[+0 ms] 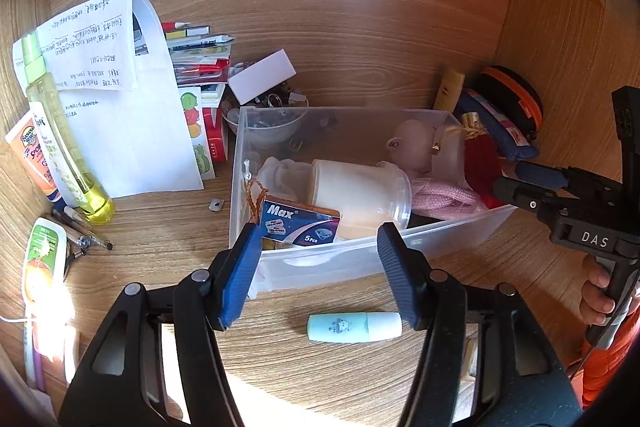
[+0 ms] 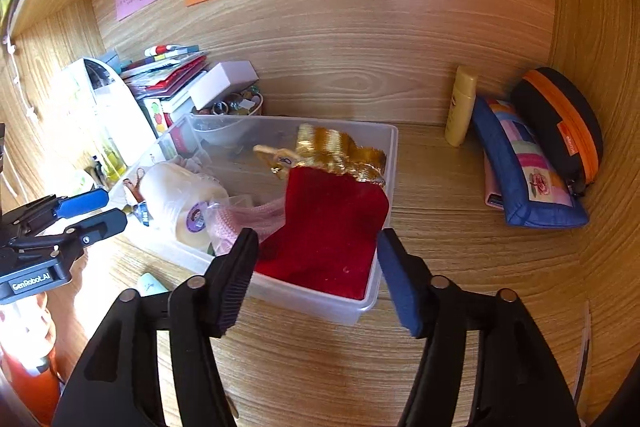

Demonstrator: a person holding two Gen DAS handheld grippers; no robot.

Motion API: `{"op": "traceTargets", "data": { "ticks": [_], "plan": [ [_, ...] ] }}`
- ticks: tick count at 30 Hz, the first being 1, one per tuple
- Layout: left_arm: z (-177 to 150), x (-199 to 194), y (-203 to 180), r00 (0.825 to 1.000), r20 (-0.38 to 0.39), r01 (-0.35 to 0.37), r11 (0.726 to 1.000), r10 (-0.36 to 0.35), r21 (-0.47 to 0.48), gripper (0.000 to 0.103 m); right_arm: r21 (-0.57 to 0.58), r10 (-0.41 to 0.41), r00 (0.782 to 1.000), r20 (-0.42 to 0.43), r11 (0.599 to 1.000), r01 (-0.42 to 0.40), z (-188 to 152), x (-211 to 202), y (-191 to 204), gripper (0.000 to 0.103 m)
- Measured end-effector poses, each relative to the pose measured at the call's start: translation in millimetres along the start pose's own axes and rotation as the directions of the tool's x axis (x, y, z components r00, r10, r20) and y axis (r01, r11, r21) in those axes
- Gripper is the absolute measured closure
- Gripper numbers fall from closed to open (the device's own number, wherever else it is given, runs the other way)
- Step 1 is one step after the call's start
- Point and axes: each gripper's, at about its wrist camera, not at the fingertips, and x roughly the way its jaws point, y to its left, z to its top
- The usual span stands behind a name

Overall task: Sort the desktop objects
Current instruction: 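Release the Max box and red pouch into the clear box, then move both open grippers toward the light-blue tube and small clear block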

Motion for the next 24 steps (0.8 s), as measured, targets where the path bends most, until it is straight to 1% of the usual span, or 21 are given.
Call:
{"op": "traceTargets", "data": {
  "ticks": [3,6,8,10,12,14,18,24],
  "plan": [
    [-1,-7,-2,1.000,0.010,0.000,1.000,0.000,0.006,0.042,-0.020,-0.006,1.000,0.011,1.000,0.006,-1,-7,6,0.040],
    [-3,-13,-3,1.000,0.020,-0.004,1.000,0.004,0.008,0.037,-0.034,0.001,1.000,0.020,0.999,0.000,-4,-14,11,0.036],
    [-5,-17,-3,1.000,0.024,-0.010,1.000,0.010,0.011,0.037,-0.047,0.004,1.000,0.021,0.999,-0.003,-7,-19,14,0.036],
    [-8,-20,-3,1.000,0.023,-0.014,1.000,0.013,0.014,0.036,-0.057,0.007,1.000,0.017,0.998,-0.006,-11,-23,18,0.033],
    [-12,-23,-4,1.000,0.019,-0.020,1.000,0.019,0.017,0.033,-0.064,0.016,1.000,0.007,0.998,-0.015,-16,-26,22,0.027],
    [-17,-24,-4,1.000,0.013,-0.025,0.999,0.025,0.020,0.031,-0.076,0.028,1.000,-0.006,0.997,-0.029,-24,-28,27,0.025],
    [-28,-23,-3,0.999,-0.015,-0.041,0.999,0.042,0.030,0.029,-0.105,0.046,0.998,-0.047,0.993,-0.051,-42,-29,37,0.025],
    [-45,-10,1,0.994,-0.101,-0.045,0.999,0.048,0.026,0.029,-0.125,0.103,0.987,-0.127,0.985,-0.119,-70,-25,50,0.025]
  ]
}}
